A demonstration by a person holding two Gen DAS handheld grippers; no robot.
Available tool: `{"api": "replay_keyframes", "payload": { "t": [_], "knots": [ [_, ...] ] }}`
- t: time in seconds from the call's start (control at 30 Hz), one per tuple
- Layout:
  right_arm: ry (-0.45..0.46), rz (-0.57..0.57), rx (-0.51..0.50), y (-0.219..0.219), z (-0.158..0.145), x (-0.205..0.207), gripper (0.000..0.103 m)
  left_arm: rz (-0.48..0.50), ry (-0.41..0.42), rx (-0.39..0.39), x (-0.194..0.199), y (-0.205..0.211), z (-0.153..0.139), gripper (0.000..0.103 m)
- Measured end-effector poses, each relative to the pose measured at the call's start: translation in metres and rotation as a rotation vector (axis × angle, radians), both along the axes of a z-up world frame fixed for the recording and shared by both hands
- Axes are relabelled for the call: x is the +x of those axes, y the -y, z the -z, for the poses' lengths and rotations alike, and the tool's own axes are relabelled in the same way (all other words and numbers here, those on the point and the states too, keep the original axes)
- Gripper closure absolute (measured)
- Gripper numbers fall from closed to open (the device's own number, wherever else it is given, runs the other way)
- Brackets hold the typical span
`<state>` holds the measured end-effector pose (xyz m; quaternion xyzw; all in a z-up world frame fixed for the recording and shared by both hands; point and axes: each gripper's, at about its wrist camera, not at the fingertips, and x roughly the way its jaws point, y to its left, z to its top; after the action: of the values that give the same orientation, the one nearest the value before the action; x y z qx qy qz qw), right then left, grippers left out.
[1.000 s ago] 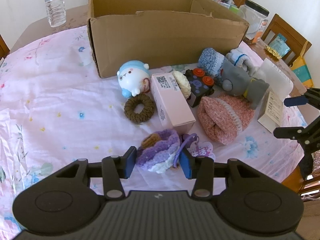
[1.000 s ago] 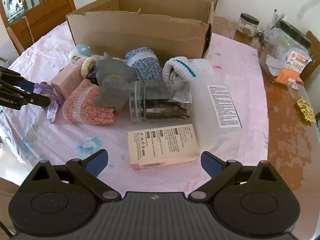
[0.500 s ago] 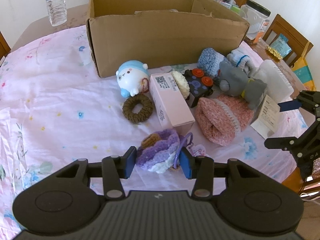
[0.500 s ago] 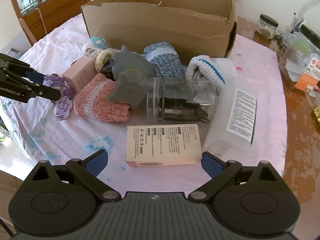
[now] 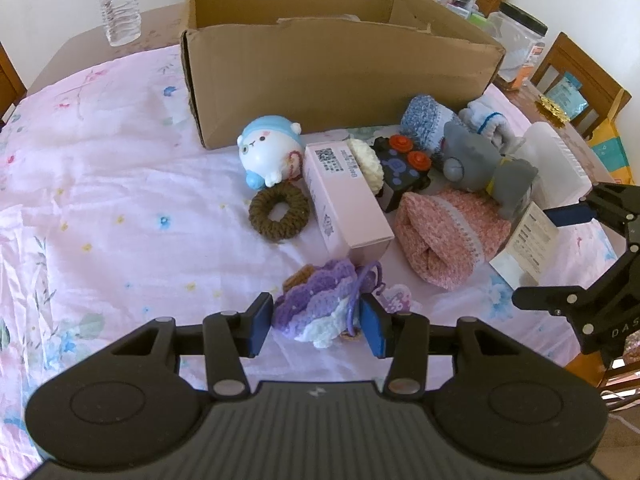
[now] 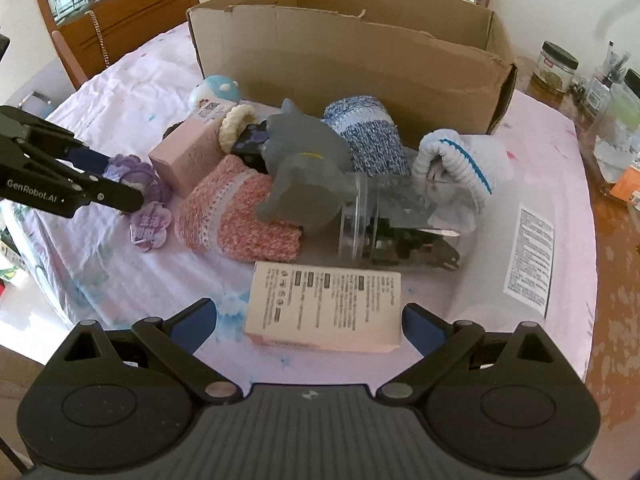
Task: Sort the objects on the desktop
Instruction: 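Grasp the purple crocheted keychain with left tool while right tool grasps the white carton, then carry keychain and carton over the cardboard box and open both tools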
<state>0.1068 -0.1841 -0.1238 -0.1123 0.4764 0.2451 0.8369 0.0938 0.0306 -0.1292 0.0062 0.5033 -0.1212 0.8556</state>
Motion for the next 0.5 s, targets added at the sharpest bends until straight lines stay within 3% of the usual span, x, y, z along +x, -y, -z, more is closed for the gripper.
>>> {"api": "replay_keyframes", "payload": {
  "t": [0.1, 0.2, 0.5],
  "knots": [
    [0.01, 0.001, -0.025, -0.006, 0.001, -0.001, 0.007, 0.005, -0.003, -0.008, -0.001, -0.001, 0.0, 0.056],
    [0.006, 0.01, -0.054, -0.01, 0.004, 0.002, 0.02, 0.013, -0.01, -0.021, -0.002, -0.004, 0.0, 0.057],
    [0.057, -0.025, -0.092, -0.015, -0.015, -0.006, 0.02, 0.075, 0.045, -0.018, -0.007, -0.006, -0.019, 0.06]
  ]
}}
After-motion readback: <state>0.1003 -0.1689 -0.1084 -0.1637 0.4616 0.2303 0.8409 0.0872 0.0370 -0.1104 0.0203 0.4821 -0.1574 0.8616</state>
